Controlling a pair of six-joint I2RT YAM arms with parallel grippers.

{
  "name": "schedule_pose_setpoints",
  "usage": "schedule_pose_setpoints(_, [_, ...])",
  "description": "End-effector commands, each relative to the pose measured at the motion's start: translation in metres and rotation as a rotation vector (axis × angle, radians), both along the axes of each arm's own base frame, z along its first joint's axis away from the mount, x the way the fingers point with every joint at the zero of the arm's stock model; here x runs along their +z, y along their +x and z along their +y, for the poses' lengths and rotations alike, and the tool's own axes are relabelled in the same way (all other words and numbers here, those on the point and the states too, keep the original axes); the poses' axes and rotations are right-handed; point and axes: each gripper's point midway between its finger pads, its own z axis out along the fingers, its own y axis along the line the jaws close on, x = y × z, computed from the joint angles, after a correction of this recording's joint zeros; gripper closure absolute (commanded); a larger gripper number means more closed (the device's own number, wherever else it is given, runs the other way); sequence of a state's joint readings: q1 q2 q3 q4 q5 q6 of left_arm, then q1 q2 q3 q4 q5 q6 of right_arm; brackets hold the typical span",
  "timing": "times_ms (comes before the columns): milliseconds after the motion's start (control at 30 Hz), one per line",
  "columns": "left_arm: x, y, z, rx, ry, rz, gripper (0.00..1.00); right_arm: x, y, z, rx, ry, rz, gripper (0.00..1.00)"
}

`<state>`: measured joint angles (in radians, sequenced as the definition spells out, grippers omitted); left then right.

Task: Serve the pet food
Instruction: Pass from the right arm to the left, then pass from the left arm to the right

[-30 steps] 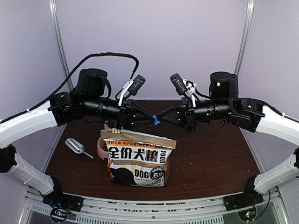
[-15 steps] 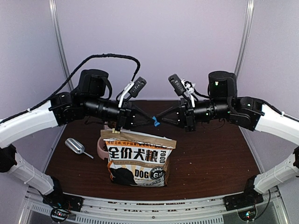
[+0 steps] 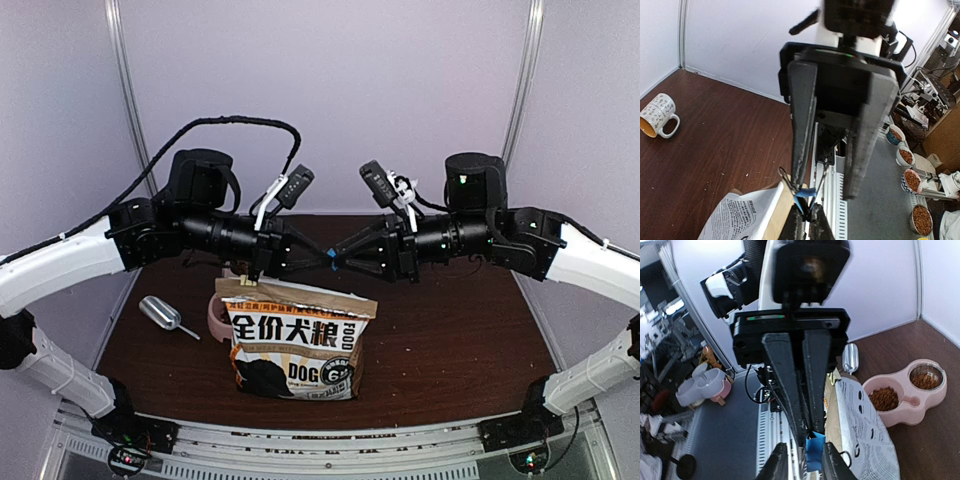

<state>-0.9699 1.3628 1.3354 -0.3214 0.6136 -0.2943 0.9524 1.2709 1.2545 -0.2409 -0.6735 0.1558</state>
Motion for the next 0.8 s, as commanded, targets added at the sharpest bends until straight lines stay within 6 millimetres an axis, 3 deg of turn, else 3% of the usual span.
schedule_pose_setpoints(0, [0.017, 0.001, -0.004, -0.001, -0.074, -0.048, 1.0, 0.007, 0.004, -0.003, -0.038, 0.007, -0.024, 0.6])
schedule_pose_setpoints(233, [0.007, 0.007, 0.003, 0.051, -0.034, -0.06, 1.0, 0.022, 0.02, -0.022, -0.178, 0.041, -0.057, 0.34])
schedule_pose_setpoints(267, [0.004, 0.008, 0.004, 0.058, -0.026, -0.061, 1.0, 0.024, 0.022, -0.026, -0.195, 0.044, -0.055, 0.19])
schedule_pose_setpoints(333, [0.002, 0.009, 0.006, 0.066, -0.019, -0.062, 1.0, 0.025, 0.024, -0.031, -0.205, 0.049, -0.048, 0.1])
schedule_pose_setpoints(500, [0.0, 0.007, 0.008, 0.058, -0.019, -0.065, 1.0, 0.014, 0.027, -0.039, -0.221, 0.021, -0.015, 0.08])
schedule_pose_setpoints(767, [0.001, 0.003, 0.01, 0.04, -0.023, -0.083, 1.0, -0.008, 0.005, -0.019, -0.032, -0.034, 0.111, 0.11])
